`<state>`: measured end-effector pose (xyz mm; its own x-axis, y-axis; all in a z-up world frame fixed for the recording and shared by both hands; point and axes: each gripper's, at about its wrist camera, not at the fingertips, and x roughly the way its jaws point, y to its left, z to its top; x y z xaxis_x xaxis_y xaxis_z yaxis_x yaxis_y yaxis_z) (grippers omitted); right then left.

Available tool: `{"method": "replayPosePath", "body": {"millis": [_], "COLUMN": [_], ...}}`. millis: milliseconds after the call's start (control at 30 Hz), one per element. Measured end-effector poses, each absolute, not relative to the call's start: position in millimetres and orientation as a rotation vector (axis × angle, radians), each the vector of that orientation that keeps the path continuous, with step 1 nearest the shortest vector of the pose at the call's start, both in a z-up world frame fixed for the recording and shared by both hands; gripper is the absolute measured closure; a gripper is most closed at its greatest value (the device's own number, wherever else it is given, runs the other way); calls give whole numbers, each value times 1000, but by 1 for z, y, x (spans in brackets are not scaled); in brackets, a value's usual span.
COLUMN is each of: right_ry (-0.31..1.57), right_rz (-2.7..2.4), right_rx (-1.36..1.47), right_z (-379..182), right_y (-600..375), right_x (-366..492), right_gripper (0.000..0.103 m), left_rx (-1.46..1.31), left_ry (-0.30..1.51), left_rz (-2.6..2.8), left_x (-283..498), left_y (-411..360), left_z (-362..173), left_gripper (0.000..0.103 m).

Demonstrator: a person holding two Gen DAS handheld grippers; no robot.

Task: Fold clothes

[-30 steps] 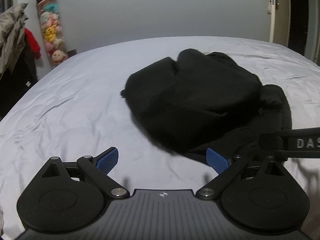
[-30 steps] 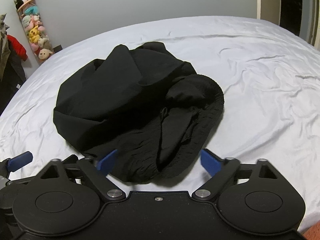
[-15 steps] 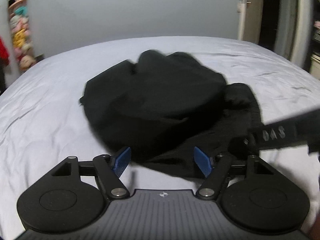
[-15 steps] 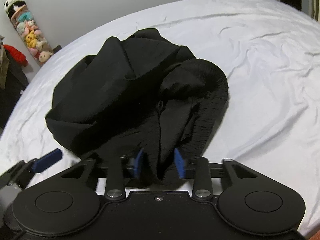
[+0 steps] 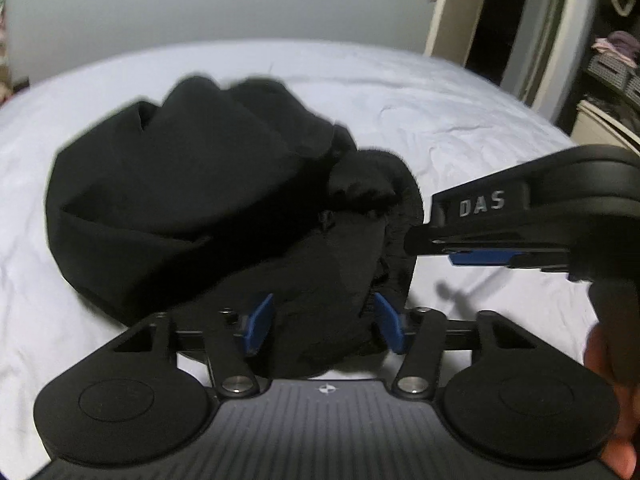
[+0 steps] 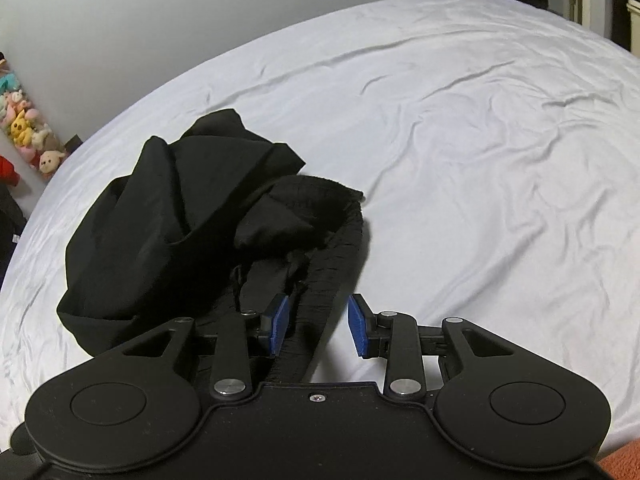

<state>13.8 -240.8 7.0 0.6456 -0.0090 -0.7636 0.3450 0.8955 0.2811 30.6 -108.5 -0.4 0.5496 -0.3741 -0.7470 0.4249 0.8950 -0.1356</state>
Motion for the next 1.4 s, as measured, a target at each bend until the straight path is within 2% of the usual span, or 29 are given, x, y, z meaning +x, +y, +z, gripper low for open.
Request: {"method": "replayPosePath", "body": {"millis": [167, 233, 267, 733, 900, 1033, 1200, 1400], "right_ry": [868, 875, 875, 835, 833, 777, 790, 814], "right_rz": [-220, -217, -214, 3, 61, 120, 99, 101], "right_rx": [458, 471, 475, 459, 458, 467, 428, 394], "right_z": [-1, -3, -4, 4, 1, 13, 9, 1], "right_y": [-251, -253, -254, -228, -215, -213, -204, -193], "right_x": [17, 19, 20, 24, 29, 24, 31, 34], "right_gripper": [71, 71, 71, 71, 71, 71, 70, 73], "left_rx": [67, 69, 67, 24, -10, 2, -8, 23], "left_ry": [897, 904, 912, 976, 974, 967, 893, 921], "left_rz": [-445, -426, -408, -189, -173, -205, -267, -255], "left_x": [26, 26, 26, -2, -6, -8, -5, 16], "left_y": [-101, -92, -83, 35, 49, 46, 33, 20], "left_z": [-5, -1, 4, 47, 51, 50, 58, 44], "left_gripper": [79, 93, 96, 96, 95, 93, 75, 75]}}
